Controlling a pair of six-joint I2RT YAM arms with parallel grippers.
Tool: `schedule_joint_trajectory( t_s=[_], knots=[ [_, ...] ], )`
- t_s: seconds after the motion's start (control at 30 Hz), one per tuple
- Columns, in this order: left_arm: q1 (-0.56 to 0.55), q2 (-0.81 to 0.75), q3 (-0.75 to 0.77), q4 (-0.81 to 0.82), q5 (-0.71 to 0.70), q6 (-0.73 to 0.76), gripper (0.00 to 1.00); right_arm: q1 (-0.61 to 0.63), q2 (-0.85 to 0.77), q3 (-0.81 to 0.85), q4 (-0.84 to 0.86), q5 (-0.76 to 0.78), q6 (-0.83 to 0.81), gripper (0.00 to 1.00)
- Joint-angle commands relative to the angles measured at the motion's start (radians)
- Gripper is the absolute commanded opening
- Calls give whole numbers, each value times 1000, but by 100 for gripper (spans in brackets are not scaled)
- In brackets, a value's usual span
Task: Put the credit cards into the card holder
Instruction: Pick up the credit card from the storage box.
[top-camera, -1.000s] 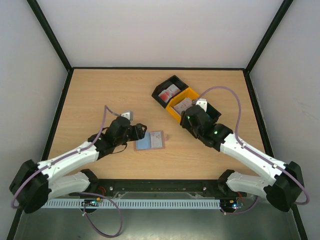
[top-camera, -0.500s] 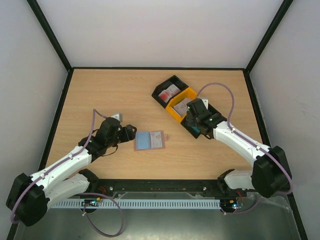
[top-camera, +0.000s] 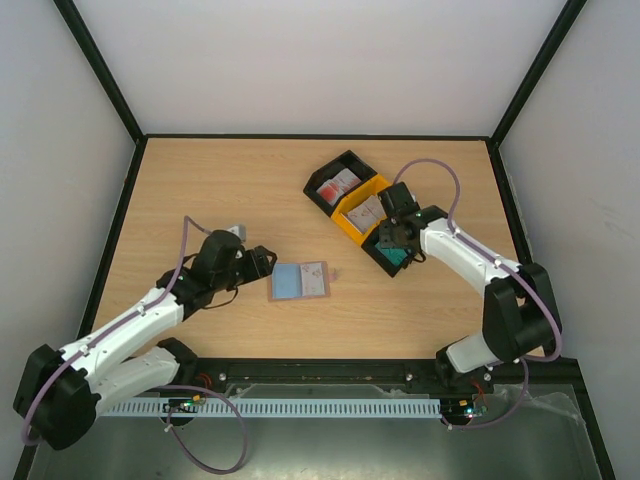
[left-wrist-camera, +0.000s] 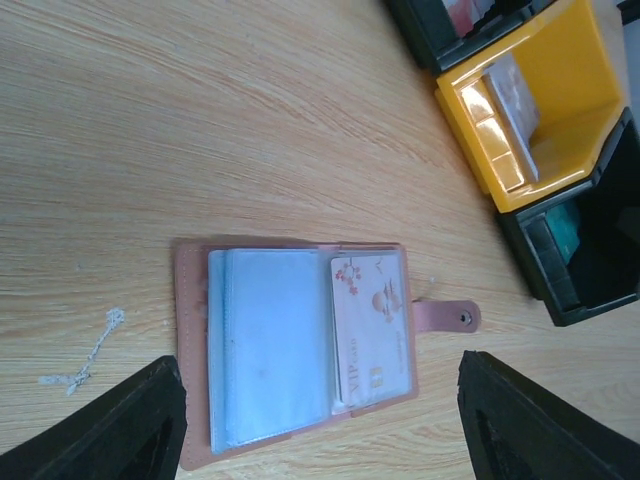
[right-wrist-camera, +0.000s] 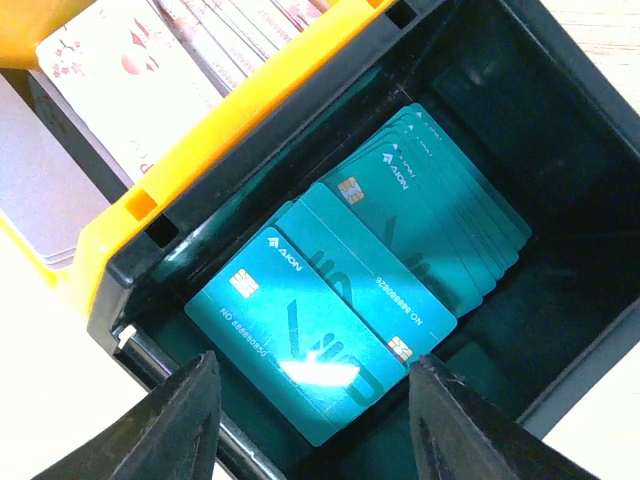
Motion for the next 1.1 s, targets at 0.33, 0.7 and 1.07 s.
schedule_joint_trajectory(
  t_s=[0.33, 0.7, 1.07],
  knots=[
    [17, -90, -35, 24, -27, 89, 76, -50, 70, 99, -180, -104, -233, 61],
    [18, -151, -51, -2, 8, 100, 76, -63, 182, 137, -185, -137, -382, 58],
    [17, -122, -73, 22, 36, 65, 76, -129, 236, 115, -82, -179, -443, 62]
  ],
)
